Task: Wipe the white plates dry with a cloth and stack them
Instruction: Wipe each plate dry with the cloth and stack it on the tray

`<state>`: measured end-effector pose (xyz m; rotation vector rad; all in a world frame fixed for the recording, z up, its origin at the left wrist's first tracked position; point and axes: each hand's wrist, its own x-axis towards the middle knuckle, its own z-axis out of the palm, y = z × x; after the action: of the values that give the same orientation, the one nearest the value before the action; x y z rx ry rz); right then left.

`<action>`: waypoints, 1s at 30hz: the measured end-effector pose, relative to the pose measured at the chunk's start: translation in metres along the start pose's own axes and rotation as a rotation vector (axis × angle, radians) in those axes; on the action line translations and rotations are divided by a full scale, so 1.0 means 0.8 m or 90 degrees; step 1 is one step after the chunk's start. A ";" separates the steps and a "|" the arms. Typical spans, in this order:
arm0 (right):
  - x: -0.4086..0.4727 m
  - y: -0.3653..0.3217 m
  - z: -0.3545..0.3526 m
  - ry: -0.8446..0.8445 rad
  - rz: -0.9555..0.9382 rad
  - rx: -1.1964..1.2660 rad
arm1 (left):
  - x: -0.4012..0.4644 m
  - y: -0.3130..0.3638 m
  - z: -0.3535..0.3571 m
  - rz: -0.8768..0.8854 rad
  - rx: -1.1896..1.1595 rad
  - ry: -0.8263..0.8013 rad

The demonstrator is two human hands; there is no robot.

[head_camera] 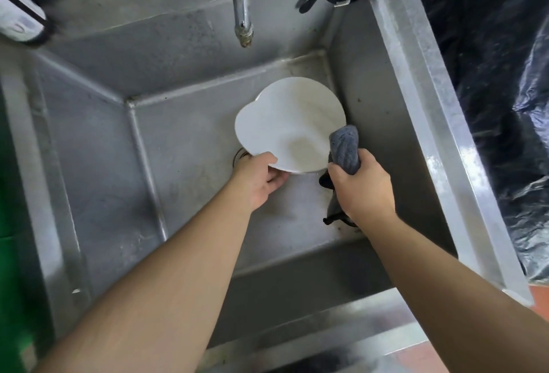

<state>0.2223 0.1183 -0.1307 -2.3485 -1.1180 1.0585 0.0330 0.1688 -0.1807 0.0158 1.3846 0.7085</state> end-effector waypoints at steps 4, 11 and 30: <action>-0.037 -0.016 -0.025 -0.014 -0.003 0.056 | -0.052 0.012 -0.028 0.026 -0.052 0.012; -0.117 -0.083 -0.092 -0.126 -0.001 0.209 | -0.203 0.037 -0.074 0.100 -0.044 0.013; -0.246 -0.332 -0.305 -0.258 -0.586 0.197 | -0.517 0.093 -0.052 0.502 -0.060 0.141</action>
<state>0.1830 0.1402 0.2778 -1.1491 -1.7568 1.2049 -0.0441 0.0195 0.2070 0.4404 1.5531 1.4631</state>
